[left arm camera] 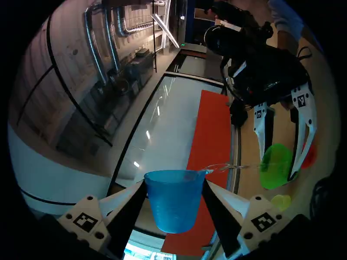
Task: Pour water
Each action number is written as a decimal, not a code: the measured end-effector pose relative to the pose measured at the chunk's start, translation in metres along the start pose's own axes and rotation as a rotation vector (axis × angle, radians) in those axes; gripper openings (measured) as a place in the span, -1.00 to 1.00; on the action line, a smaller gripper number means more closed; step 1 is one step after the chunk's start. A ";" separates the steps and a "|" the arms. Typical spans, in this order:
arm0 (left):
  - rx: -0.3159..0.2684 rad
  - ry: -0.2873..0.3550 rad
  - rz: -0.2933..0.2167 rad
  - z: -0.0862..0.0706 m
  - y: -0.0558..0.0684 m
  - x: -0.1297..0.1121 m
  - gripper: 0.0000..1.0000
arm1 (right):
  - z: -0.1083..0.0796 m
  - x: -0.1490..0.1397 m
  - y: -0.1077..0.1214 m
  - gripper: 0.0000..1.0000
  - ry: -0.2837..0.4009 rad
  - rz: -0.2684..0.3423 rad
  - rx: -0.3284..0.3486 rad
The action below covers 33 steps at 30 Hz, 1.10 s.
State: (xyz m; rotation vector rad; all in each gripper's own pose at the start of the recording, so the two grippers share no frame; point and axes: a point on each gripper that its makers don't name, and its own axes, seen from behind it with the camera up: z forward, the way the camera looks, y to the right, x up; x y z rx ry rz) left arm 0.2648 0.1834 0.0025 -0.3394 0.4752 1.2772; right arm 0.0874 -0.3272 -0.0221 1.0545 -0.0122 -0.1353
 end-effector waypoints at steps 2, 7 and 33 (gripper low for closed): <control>-0.001 0.001 0.011 0.000 -0.001 0.001 0.73 | 0.000 0.000 0.000 0.82 0.000 -0.001 0.000; -0.001 0.003 0.037 -0.001 -0.001 0.004 0.73 | -0.001 0.001 0.000 0.82 0.002 -0.002 0.001; 0.007 -0.005 0.114 -0.007 0.008 0.010 0.73 | -0.001 0.006 -0.001 0.82 0.009 -0.008 -0.001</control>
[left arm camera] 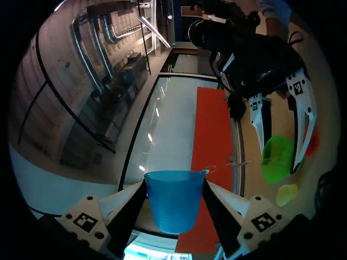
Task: Pour water
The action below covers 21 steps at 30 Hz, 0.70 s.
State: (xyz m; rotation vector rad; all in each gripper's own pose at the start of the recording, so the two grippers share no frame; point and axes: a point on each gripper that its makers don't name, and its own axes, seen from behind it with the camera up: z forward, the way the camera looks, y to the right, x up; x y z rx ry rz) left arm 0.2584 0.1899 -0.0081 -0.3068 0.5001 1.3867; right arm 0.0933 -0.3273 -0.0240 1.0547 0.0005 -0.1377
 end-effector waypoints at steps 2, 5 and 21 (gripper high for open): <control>0.000 -0.001 0.004 0.000 0.001 0.000 0.73 | 0.000 0.000 0.000 0.82 0.000 0.000 0.000; 0.003 0.001 0.011 -0.001 0.000 0.001 0.73 | 0.001 0.001 0.000 0.81 0.001 0.000 0.000; 0.012 0.013 0.064 0.002 -0.004 0.006 0.72 | 0.002 0.000 0.000 0.82 0.006 0.001 0.001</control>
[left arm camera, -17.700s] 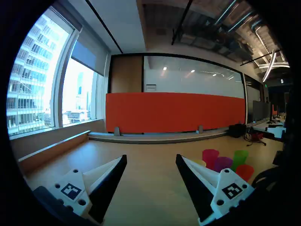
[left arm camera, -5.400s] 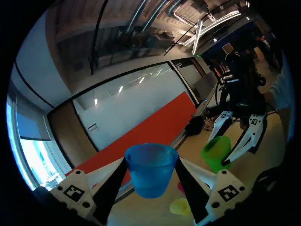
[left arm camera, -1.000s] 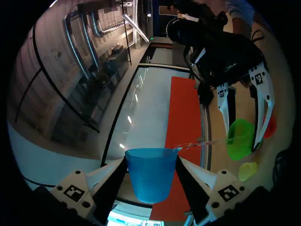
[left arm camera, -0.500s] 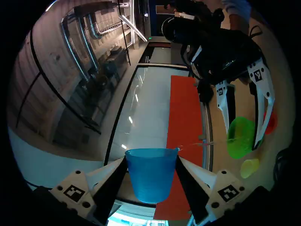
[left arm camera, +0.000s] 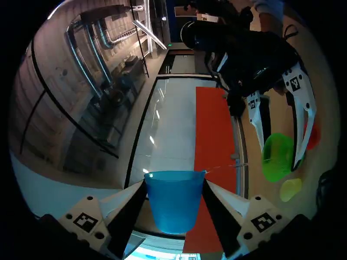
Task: Pour water
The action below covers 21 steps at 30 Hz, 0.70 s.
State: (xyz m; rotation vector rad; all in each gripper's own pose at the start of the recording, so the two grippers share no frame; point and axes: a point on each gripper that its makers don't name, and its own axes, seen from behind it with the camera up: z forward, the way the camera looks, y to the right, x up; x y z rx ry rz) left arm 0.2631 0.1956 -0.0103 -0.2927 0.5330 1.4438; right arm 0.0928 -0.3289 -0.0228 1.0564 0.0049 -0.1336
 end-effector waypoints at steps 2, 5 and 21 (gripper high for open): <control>0.001 0.004 0.010 -0.001 0.001 0.002 0.72 | 0.000 0.000 0.000 0.81 0.000 0.000 -0.001; 0.003 0.007 0.028 -0.001 0.001 0.003 0.72 | 0.000 0.000 0.000 0.81 0.000 -0.001 -0.002; 0.007 0.001 0.105 0.000 0.000 0.001 0.72 | -0.001 -0.001 0.001 0.81 0.000 0.000 -0.005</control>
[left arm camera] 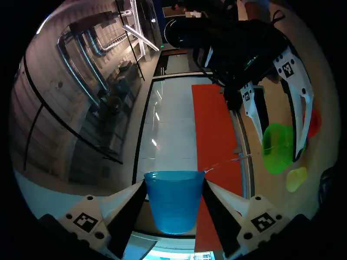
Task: Pour water
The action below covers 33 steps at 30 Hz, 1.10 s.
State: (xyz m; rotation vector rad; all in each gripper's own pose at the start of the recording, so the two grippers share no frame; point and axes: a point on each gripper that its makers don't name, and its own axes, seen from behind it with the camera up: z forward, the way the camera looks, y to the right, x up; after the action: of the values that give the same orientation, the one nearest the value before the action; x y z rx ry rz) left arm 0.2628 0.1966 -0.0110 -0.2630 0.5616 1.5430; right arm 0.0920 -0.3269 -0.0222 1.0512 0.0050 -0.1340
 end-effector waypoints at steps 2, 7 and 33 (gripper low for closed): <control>-0.001 -0.001 0.008 0.000 0.000 -0.001 0.72 | 0.000 0.000 0.000 0.81 -0.001 0.001 0.000; -0.002 -0.001 0.023 0.001 0.001 -0.002 0.72 | 0.001 -0.001 0.000 0.81 -0.001 0.001 0.001; 0.001 -0.006 0.043 0.002 0.002 -0.005 0.72 | 0.003 -0.001 -0.004 0.81 -0.001 0.002 0.002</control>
State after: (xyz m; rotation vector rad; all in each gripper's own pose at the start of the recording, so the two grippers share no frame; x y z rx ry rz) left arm 0.2610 0.1931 -0.0066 -0.2472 0.5664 1.5849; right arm 0.0900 -0.3317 -0.0238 1.0530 0.0028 -0.1334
